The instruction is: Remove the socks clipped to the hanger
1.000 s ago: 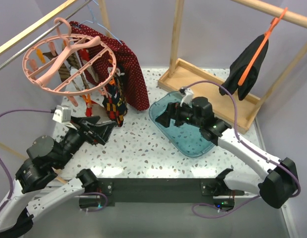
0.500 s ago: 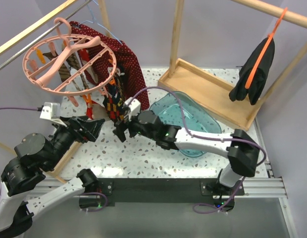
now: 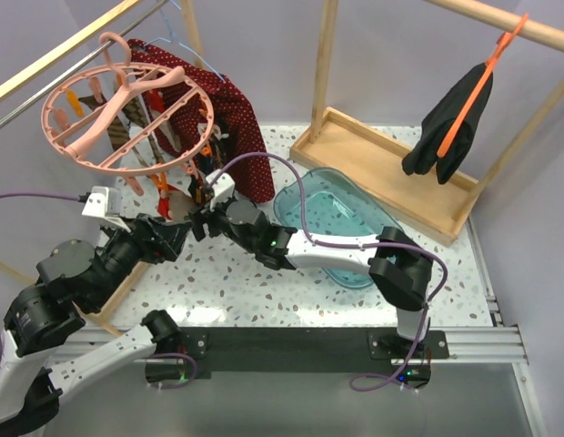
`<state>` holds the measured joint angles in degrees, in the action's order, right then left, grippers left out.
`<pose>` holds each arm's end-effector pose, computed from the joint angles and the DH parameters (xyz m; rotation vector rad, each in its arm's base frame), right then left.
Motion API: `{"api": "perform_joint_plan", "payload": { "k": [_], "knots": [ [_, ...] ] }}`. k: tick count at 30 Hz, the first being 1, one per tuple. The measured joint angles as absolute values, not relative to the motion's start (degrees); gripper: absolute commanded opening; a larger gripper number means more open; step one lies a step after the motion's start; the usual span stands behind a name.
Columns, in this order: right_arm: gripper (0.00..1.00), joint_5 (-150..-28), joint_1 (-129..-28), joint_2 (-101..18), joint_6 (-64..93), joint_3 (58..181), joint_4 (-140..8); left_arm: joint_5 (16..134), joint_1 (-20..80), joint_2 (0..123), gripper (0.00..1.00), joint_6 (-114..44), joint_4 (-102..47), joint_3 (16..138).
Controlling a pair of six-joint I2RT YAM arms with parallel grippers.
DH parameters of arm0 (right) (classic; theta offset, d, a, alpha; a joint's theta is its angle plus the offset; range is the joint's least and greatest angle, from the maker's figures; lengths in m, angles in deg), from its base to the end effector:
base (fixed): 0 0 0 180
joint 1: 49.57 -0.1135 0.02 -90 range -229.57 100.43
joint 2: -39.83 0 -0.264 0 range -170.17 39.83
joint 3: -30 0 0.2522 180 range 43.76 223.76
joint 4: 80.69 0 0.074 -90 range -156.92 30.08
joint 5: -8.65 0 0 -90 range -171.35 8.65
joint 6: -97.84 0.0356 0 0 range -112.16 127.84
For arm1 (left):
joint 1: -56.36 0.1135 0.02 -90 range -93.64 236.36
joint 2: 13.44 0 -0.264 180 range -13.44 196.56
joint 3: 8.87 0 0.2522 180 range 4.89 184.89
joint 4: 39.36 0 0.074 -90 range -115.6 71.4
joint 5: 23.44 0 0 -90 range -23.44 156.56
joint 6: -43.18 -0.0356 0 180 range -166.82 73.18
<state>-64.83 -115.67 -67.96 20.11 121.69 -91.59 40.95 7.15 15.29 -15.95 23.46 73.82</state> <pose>0.1918 0.4079 0.2851 -0.5703 1.6228 0.7919 0.0389 -0.0215 0.4280 -0.0564 1.7529 -0.6487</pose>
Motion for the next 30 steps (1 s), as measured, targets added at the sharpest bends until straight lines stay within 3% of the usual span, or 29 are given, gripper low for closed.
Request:
{"api": "perform_joint_plan", "payload": {
  "k": [4,13,18,20,30],
  "knots": [
    [0.64,-63.76,-115.8,-69.78,19.12,123.57,-92.7,41.0,7.15,16.86,0.72,-15.99,23.64,75.11],
    [0.1,-61.34,-116.02,-69.91,18.29,123.5,-92.73,40.95,7.15,20.71,0.71,-15.4,24.07,78.01],
    [0.07,-61.95,-116.22,-69.03,18.95,123.46,-91.04,39.47,7.15,25.87,0.66,-13.32,26.15,80.33],
    [0.0,-62.3,-116.66,-68.03,19.19,123.46,-89.89,38.68,7.15,27.97,0.62,-12.69,26.48,81.27],
    [0.0,-60.88,-119.98,-63.02,22.82,123.79,-81.49,33.5,6.29,33.96,0.61,-9.48,27.66,85.03]
  ]
}}
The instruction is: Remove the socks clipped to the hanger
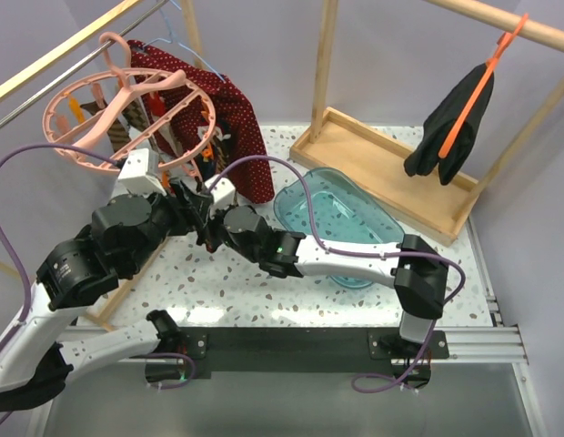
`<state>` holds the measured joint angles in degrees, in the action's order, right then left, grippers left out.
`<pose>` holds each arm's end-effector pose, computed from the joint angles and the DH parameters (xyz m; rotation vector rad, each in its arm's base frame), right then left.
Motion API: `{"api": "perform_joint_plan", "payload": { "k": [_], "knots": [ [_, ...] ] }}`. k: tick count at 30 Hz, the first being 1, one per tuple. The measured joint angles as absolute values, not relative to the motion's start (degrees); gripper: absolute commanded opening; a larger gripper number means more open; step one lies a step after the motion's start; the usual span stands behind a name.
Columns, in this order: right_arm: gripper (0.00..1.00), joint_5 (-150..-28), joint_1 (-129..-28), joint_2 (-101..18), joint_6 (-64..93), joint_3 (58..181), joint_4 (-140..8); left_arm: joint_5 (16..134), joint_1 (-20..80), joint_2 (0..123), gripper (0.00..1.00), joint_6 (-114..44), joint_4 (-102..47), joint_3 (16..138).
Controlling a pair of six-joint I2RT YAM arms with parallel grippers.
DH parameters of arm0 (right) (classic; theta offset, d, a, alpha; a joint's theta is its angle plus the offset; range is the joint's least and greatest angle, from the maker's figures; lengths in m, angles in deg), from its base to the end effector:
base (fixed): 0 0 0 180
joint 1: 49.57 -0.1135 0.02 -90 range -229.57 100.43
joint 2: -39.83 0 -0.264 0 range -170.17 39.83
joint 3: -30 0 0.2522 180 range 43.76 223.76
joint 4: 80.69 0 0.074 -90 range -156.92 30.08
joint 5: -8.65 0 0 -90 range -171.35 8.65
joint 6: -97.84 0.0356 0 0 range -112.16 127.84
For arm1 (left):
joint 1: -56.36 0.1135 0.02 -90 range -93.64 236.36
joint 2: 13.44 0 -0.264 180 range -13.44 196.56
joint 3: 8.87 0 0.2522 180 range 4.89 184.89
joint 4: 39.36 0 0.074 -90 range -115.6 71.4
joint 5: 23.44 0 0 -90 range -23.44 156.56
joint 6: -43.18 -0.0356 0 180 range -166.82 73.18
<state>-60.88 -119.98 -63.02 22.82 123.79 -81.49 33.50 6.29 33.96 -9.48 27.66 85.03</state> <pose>0.1572 0.4047 0.3158 -0.5721 1.6772 0.7950 0.0869 -0.0735 0.4544 -0.1742 1.8906 -0.4921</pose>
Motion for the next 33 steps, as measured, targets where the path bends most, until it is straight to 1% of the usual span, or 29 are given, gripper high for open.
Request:
{"api": "perform_joint_plan", "payload": {
  "k": [5,11,14,17,18,20,21,24,26,28,32,33],
  "knots": [
    [0.0,-60.99,-120.0,-62.0,24.59,123.11,-80.2,32.6,5.77,35.03,0.62,-5.32,27.88,85.27],
    [0.0,-60.86,-119.52,-61.45,25.97,122.74,-79.24,30.81,5.16,37.43,0.52,-0.84,30.26,87.94],
    [0.0,-61.18,-119.72,-60.49,25.59,122.35,-78.83,33.24,4.92,34.02,0.52,-2.51,25.6,84.81],
    [0.0,-61.45,-120.46,-59.42,24.74,122.32,-78.67,35.84,5.22,26.61,0.56,-6.29,17.17,78.51],
    [0.0,-61.49,-120.81,-59.15,24.65,122.32,-78.5,35.77,5.73,24.93,0.62,-7.36,15.92,77.71],
    [0.0,-61.71,-121.33,-59.04,24.5,122.78,-78.1,35.71,6.56,22.24,0.72,-8.87,13.87,77.86],
    [0.0,-61.95,-121.62,-59.11,24.41,123.24,-77.38,36.04,6.75,21.43,0.8,-9.67,12.88,78.41],
    [0.0,-62.87,-121.9,-59.15,24.28,124.62,-76.07,37.7,6.82,21.21,0.89,-11.12,10.87,79.41],
    [0.0,-63.04,-121.9,-59.15,24.3,125.08,-75.92,37.87,6.82,21.41,0.89,-11.31,11.09,79.39],
    [0.0,-63.09,-121.9,-59.15,24.3,125.16,-75.55,37.28,6.82,21.87,0.85,-11.34,11.46,79.41],
    [0.0,-63.83,-121.88,-59.15,24.3,125.51,-73.23,34.75,6.84,24.97,0.83,-10.42,13.49,81.25],
    [0.0,-64.11,-121.88,-59.11,24.3,125.6,-72.84,33.98,6.84,26.37,0.82,-10.24,14.32,82.34]
  ]
}}
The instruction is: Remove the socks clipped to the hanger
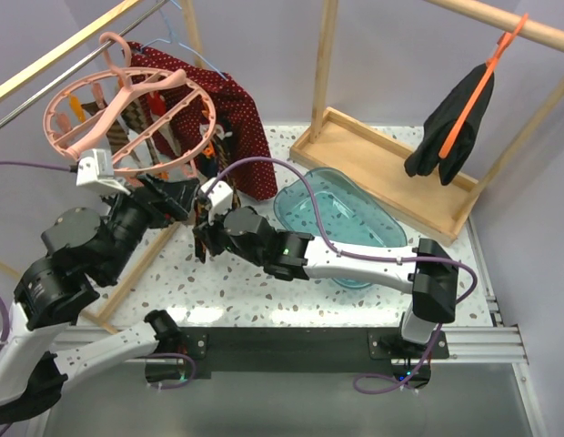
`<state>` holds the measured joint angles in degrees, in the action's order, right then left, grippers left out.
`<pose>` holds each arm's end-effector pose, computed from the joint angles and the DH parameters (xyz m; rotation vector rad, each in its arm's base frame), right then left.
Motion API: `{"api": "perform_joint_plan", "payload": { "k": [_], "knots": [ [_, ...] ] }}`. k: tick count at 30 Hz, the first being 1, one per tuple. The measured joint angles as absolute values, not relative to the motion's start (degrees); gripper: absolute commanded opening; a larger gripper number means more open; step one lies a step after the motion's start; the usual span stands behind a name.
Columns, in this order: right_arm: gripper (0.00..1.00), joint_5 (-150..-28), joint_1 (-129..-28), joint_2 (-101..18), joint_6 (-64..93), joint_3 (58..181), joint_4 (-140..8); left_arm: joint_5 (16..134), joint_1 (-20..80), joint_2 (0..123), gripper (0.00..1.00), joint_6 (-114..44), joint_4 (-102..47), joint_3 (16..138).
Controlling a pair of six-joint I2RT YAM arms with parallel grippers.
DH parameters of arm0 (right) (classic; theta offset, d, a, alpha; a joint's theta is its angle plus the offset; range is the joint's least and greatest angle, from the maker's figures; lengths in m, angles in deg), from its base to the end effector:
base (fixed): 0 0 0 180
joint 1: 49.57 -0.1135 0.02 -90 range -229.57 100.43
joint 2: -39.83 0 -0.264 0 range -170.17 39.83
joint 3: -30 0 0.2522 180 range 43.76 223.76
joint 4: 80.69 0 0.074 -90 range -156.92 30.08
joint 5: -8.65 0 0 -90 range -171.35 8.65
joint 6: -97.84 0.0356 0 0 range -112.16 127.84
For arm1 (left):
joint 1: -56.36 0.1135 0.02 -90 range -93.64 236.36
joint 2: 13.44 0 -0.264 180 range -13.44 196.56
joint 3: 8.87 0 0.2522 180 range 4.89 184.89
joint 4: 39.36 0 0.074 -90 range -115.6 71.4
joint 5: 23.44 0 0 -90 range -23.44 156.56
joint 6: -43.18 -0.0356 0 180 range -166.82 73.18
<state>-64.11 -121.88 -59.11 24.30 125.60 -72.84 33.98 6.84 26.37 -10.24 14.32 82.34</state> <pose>0.1373 0.3957 0.3386 -0.6535 1.7181 0.8506 0.0655 -0.0472 0.4755 -0.2643 1.6289 -0.7029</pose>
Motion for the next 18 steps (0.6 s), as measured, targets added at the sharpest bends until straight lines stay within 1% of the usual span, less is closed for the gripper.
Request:
{"api": "perform_joint_plan", "payload": {
  "k": [2,6,12,16,18],
  "knots": [
    [0.0,-64.4,-121.88,-59.04,24.33,125.65,-72.03,32.14,6.84,29.13,0.8,-9.87,15.35,84.29],
    [0.0,-65.42,-121.88,-58.48,24.35,125.65,-70.32,28.28,6.84,33.04,0.68,-8.23,17.71,87.02],
    [0.0,-66.36,-121.88,-54.96,23.67,125.65,-68.16,23.34,6.84,36.21,0.58,-3.73,22.11,89.6],
    [0.0,-67.39,-121.64,-53.51,23.28,125.67,-67.72,22.18,6.84,40.51,0.59,0.36,26.96,93.33],
    [0.0,-67.83,-121.53,-53.49,23.41,125.67,-67.55,22.16,6.84,41.54,0.61,2.35,28.25,93.44]
  ]
}}
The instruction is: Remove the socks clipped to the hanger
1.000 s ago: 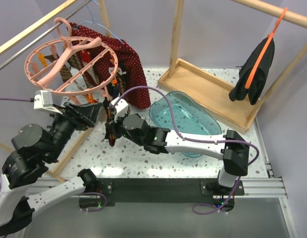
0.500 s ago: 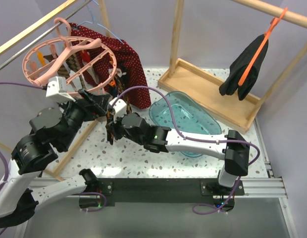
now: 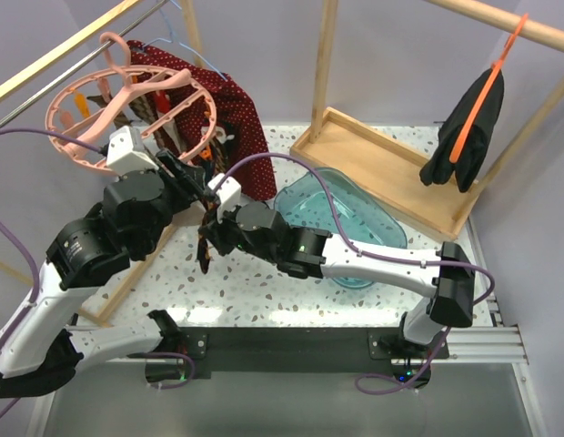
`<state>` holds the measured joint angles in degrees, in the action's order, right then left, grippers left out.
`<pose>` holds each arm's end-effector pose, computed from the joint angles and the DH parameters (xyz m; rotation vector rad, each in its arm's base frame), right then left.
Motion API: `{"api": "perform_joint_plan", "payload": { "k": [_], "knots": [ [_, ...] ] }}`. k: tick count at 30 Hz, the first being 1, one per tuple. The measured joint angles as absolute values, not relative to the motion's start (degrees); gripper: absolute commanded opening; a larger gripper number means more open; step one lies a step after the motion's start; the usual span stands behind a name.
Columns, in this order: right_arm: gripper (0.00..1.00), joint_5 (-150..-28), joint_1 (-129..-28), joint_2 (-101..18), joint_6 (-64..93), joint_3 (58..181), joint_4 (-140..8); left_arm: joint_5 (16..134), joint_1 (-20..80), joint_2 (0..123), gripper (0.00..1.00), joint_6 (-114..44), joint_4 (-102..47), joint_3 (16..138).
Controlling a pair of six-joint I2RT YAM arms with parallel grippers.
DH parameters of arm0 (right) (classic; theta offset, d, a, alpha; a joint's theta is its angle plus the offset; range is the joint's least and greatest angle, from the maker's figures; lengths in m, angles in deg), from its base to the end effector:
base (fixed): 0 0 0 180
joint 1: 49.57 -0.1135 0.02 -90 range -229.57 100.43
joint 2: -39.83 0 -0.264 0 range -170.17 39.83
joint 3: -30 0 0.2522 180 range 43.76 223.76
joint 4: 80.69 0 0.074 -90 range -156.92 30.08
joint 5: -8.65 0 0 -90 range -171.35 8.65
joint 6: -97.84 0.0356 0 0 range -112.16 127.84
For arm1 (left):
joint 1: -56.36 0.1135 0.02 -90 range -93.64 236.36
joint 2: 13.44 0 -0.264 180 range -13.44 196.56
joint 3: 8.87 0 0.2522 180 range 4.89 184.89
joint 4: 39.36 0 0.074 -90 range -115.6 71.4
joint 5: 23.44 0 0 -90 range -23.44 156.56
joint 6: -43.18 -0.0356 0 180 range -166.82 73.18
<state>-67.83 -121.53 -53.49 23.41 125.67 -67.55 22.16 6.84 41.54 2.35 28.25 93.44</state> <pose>0.1299 0.3720 0.3671 -0.7081 1.7018 0.8929 0.1051 -0.0848 0.4807 -0.4994 1.7774 -0.4663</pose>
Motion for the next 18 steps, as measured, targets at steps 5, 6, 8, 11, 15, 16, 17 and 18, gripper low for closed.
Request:
{"api": "perform_joint_plan", "payload": {
  "k": [5,6,8,11,15,16,17,18],
  "knots": [
    [0.0,-69.05,-121.4,-53.49,23.08,125.67,-66.13,22.11,7.06,40.99,0.62,8.4,29.36,91.52],
    [0.0,-69.14,-121.4,-53.49,23.1,125.67,-66.06,21.89,7.06,41.02,0.62,9.84,30.17,91.54],
    [0.0,-69.36,-121.4,-53.43,23.17,125.62,-65.97,21.11,7.06,41.41,0.62,12.79,31.61,91.56],
    [0.0,-70.17,-121.23,-53.1,23.26,124.99,-65.65,19.75,7.08,42.09,0.62,16.31,32.49,91.08],
    [0.0,-70.82,-121.14,-52.27,23.43,124.09,-65.43,17.81,7.12,42.09,0.62,18.85,32.44,89.16],
    [0.0,-70.95,-121.14,-51.96,23.41,123.98,-65.41,17.22,7.1,42.22,0.62,19.11,32.33,88.85],
    [0.0,-71.02,-121.14,-51.7,23.43,123.92,-65.34,16.82,7.1,42.39,0.62,19.16,32.2,88.7],
    [0.0,-71.04,-121.14,-51.35,23.45,123.87,-65.27,16.43,7.12,42.59,0.62,19.13,31.96,88.63]
  ]
}}
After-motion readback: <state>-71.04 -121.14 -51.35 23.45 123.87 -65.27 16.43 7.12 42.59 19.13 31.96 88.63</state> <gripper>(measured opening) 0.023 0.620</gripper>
